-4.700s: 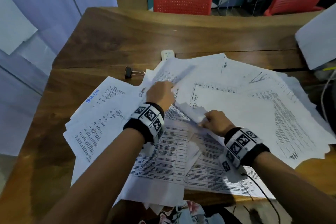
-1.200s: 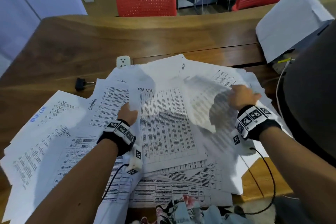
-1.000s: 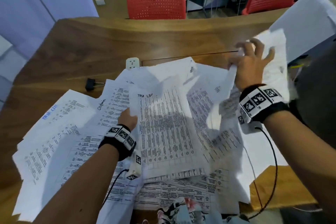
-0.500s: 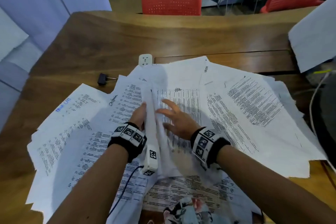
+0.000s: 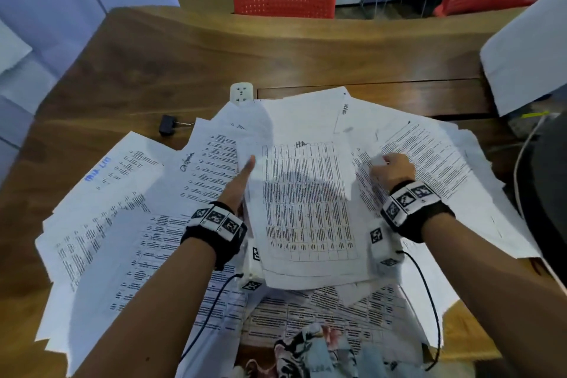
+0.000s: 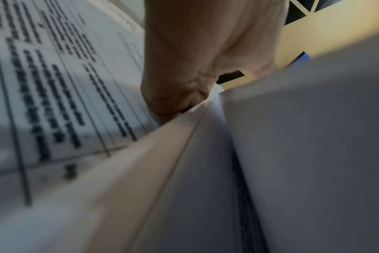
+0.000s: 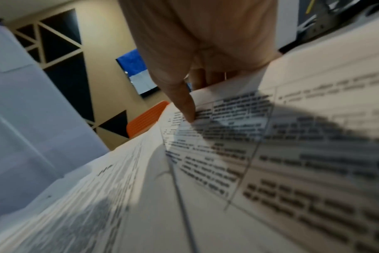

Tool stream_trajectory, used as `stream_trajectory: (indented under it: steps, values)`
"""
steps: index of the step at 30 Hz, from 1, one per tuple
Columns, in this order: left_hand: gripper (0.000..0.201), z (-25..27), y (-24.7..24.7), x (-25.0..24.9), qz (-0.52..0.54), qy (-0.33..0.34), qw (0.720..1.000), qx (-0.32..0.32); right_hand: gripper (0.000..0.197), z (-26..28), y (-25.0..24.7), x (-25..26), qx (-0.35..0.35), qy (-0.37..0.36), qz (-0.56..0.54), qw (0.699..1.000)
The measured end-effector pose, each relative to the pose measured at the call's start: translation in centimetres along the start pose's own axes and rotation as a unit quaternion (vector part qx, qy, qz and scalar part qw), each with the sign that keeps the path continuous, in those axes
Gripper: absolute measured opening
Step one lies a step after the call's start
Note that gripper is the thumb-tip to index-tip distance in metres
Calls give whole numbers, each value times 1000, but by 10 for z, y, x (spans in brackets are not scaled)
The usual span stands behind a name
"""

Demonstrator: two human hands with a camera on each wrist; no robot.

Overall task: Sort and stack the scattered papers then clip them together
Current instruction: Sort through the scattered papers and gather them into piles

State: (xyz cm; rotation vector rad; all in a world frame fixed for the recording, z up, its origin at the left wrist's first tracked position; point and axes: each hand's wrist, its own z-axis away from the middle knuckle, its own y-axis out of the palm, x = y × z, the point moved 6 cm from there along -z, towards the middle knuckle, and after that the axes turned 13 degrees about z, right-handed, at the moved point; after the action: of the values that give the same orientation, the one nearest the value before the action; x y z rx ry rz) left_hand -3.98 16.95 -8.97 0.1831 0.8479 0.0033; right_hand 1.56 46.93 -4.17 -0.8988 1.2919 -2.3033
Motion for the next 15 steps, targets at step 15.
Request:
stream_trajectory:
  steps: [15]
  values:
    - [34, 3, -17, -3, -143, 63, 984, -82, 24, 54, -113, 113, -324, -359, 157, 861]
